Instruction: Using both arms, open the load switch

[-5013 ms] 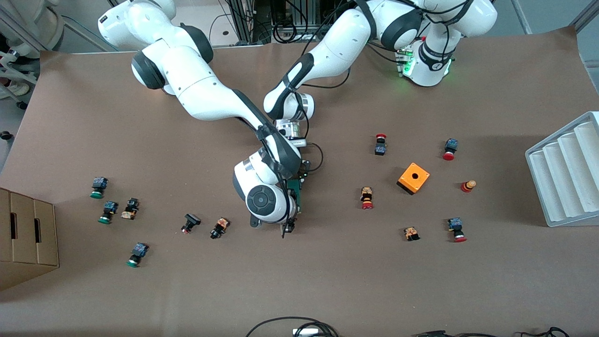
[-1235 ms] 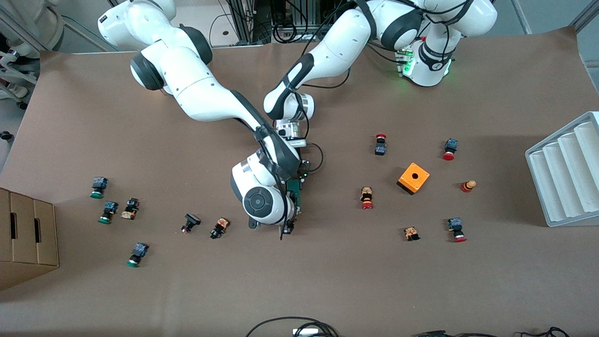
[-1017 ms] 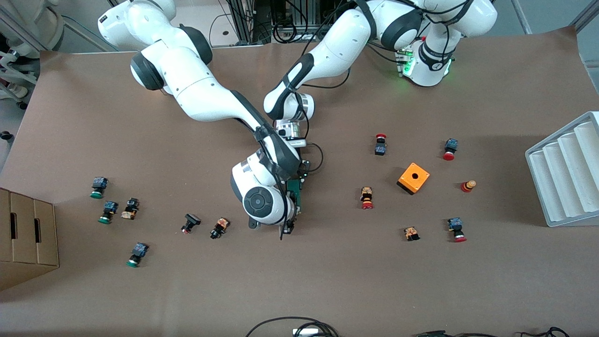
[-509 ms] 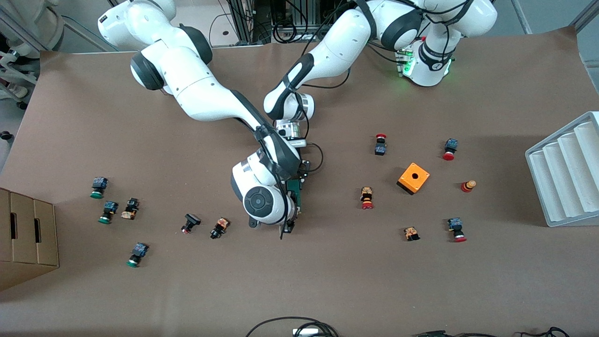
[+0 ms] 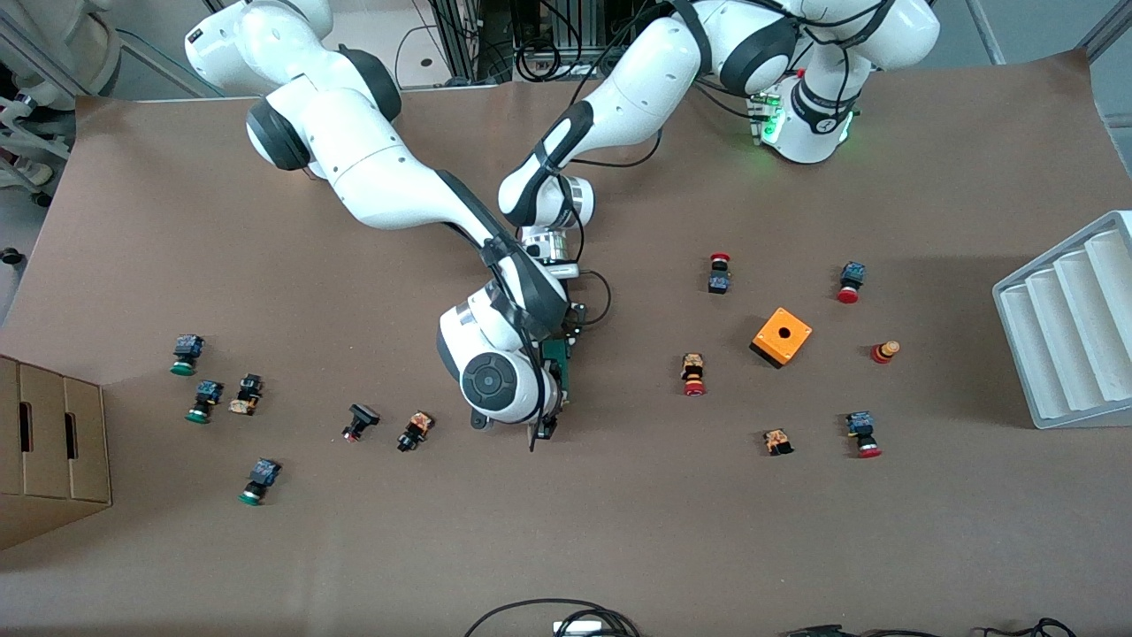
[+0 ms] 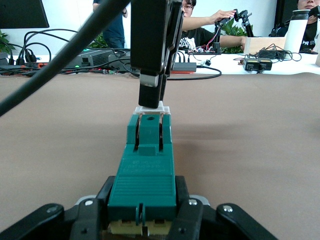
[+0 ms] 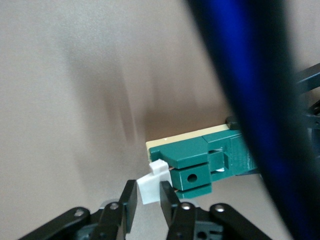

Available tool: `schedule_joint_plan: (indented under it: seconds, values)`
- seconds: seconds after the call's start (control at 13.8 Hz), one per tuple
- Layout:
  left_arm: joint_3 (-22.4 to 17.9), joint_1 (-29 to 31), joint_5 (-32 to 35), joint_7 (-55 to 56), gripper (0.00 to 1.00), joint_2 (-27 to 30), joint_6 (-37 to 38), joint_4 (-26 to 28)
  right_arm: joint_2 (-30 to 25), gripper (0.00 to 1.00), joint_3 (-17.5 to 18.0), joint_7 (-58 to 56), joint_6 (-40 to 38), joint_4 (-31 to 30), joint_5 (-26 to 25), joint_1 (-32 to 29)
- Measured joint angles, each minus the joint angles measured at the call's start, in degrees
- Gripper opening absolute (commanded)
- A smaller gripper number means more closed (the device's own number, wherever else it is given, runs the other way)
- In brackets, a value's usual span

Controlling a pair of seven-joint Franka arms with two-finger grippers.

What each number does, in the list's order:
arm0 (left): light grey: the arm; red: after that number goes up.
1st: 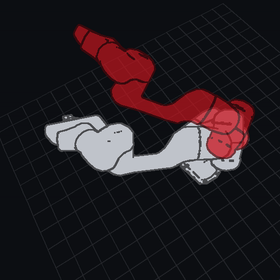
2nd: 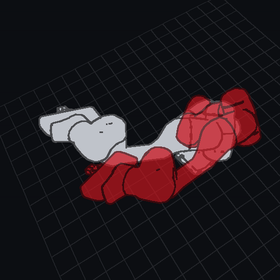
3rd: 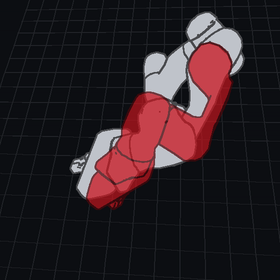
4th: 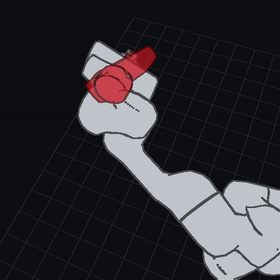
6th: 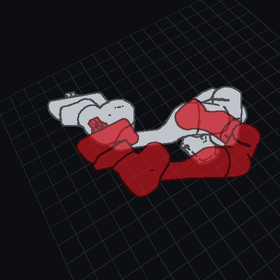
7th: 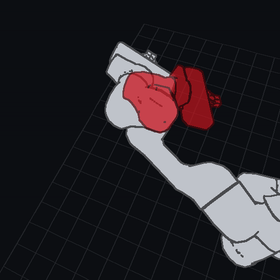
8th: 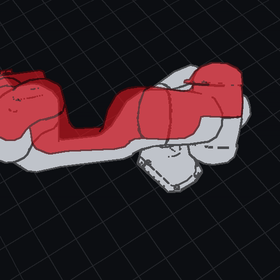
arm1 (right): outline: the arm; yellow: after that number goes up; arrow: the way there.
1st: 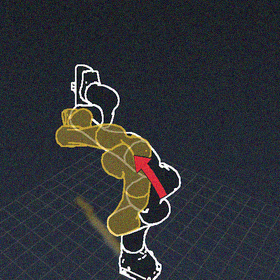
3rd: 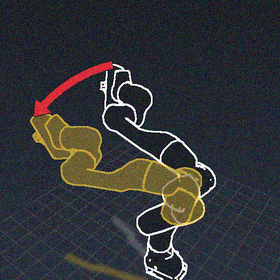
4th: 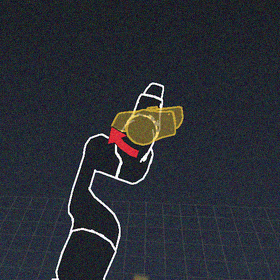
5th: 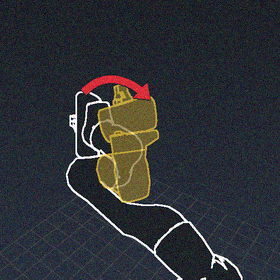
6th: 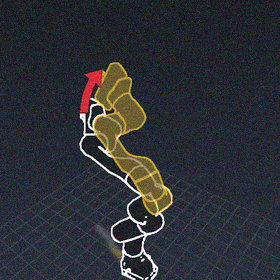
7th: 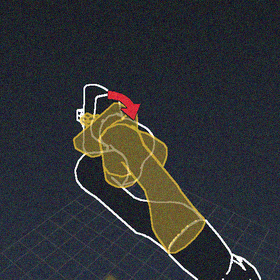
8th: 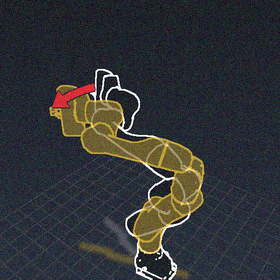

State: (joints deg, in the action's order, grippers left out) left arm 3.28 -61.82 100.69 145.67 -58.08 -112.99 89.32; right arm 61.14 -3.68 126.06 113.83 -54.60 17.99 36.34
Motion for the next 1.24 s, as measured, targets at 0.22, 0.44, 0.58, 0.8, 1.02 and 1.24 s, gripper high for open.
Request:
schedule_joint_plan:
  seconds: [0.22,0.44,0.58,0.8,1.02,1.24]
  values:
    - [0.00,0.01,0.00,0.00,0.53,0.00,0.00,-0.04,-0.01,0.28,0.25,0.06,0.49,-0.55,0.00,-0.07]
    - [0.00,0.02,0.00,0.00,0.53,0.00,0.00,-0.04,-0.03,0.28,0.50,0.14,0.53,-0.60,0.00,-0.29]
    - [0.00,0.03,0.00,0.00,0.53,0.00,0.00,-0.05,-0.05,0.19,0.73,0.16,0.55,-0.60,0.00,-0.47]
    - [0.00,0.04,0.00,-0.08,0.53,0.00,0.00,-0.06,-0.09,0.18,0.90,0.27,1.03,-0.64,0.00,-0.69]
    - [0.00,0.04,0.00,-0.12,0.53,0.00,0.00,-0.07,-0.21,0.18,1.06,0.31,1.08,-0.70,0.00,-0.82]
    - [0.00,0.05,0.00,-0.15,0.53,0.00,0.00,-0.08,-0.40,0.18,1.14,0.38,1.08,-0.74,0.00,-0.91]
